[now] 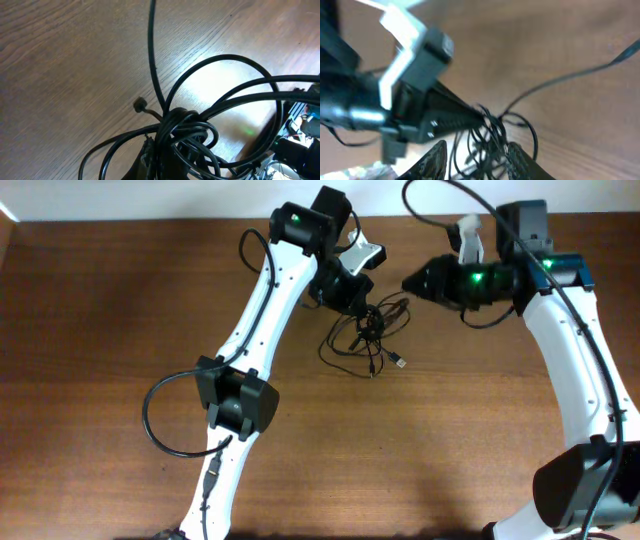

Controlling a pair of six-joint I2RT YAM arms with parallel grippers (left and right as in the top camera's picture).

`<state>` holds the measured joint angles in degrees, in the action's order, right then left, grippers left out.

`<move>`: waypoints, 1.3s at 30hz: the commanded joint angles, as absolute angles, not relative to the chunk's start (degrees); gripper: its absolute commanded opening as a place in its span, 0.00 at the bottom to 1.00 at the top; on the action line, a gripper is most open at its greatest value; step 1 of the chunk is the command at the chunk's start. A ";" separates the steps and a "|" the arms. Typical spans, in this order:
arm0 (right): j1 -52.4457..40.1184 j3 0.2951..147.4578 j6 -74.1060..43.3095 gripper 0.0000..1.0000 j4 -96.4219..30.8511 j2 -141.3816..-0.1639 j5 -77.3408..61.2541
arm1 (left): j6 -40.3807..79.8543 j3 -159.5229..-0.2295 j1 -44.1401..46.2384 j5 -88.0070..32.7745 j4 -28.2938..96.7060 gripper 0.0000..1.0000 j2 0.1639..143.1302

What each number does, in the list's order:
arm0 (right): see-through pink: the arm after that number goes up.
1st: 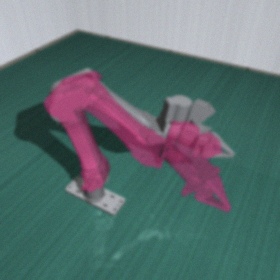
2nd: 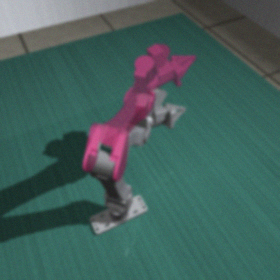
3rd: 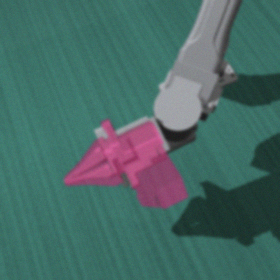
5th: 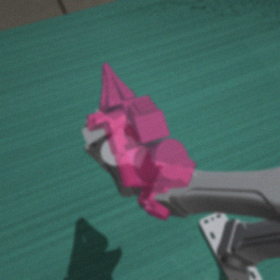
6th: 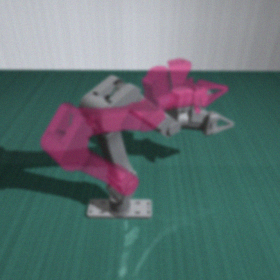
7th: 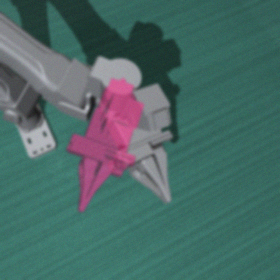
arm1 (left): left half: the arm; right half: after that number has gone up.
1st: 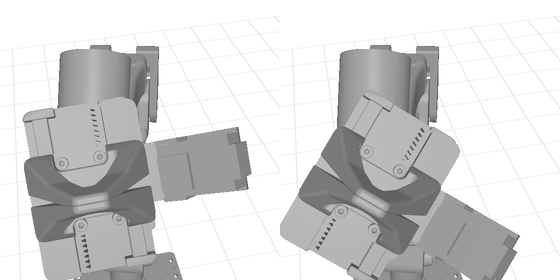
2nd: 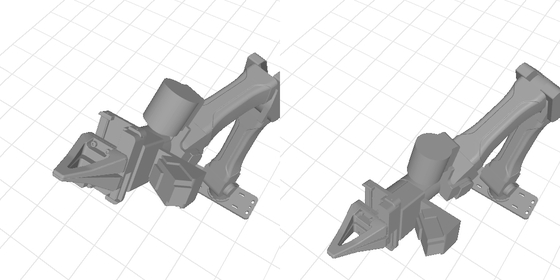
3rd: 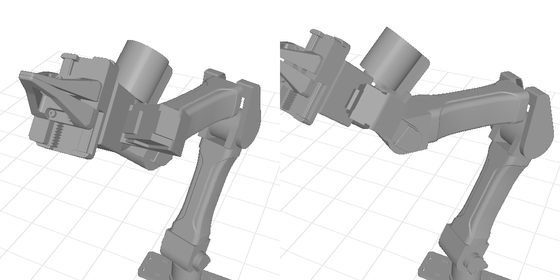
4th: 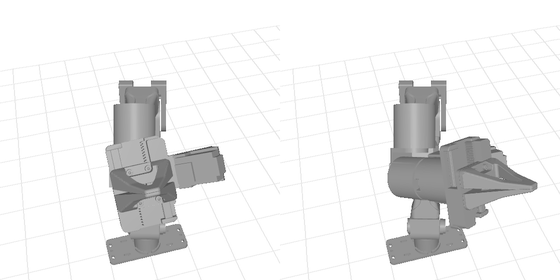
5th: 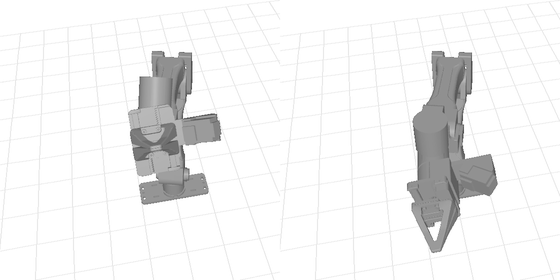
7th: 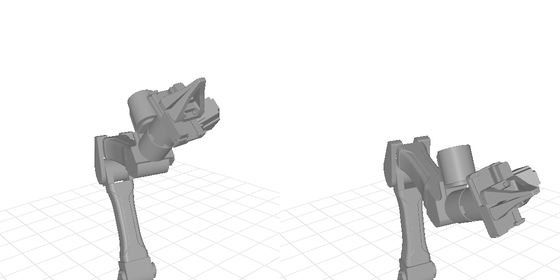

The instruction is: Untangle cables

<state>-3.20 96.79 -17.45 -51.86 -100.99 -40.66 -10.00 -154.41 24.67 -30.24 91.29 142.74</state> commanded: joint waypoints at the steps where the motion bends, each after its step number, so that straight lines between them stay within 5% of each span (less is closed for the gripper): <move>1: -3.49 98.80 -20.23 0.39 -50.11 -100.44 -41.32 | -9.72 -155.96 24.62 -32.16 91.22 0.00 141.95; 7: -7.86 97.65 -18.74 0.38 -54.15 -103.37 -35.90 | -8.75 -155.98 24.60 -34.81 90.96 0.00 141.95; 9: -8.84 97.58 -18.61 0.24 -55.61 -104.97 -35.20 | -8.58 -156.73 24.58 -34.87 91.02 0.00 141.95; 11: -9.47 97.27 -16.95 0.22 -56.66 -106.37 -33.56 | -8.60 -158.93 24.10 -36.82 91.33 0.00 141.84; 15: -9.56 97.27 -14.94 0.20 -56.12 -106.89 -34.28 | -8.60 -163.04 20.91 -51.92 92.27 0.00 141.84; 22: -7.46 97.84 4.32 0.51 -50.72 -106.74 -54.06 | -8.60 -163.04 17.12 -59.20 92.71 0.00 141.84; 27: -8.36 97.82 7.55 0.50 -50.04 -106.78 -50.13 | -8.60 -163.04 17.06 -69.12 92.73 0.00 141.84; 30: -8.23 97.82 7.49 0.36 -48.05 -106.78 -48.21 | -8.67 -163.04 15.57 -71.99 95.04 0.00 141.84; 33: -8.19 97.82 6.57 0.04 -46.15 -106.78 -48.21 | -8.64 -163.04 15.57 -69.84 95.26 0.00 141.84; 39: 3.66 97.84 -3.60 0.04 -52.53 -106.10 -47.00 | -6.68 -163.04 9.65 -47.90 94.96 0.00 141.84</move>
<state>-4.73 97.65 -1.78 -50.15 -106.37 -52.38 -7.99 -161.84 15.90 -58.43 94.04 142.85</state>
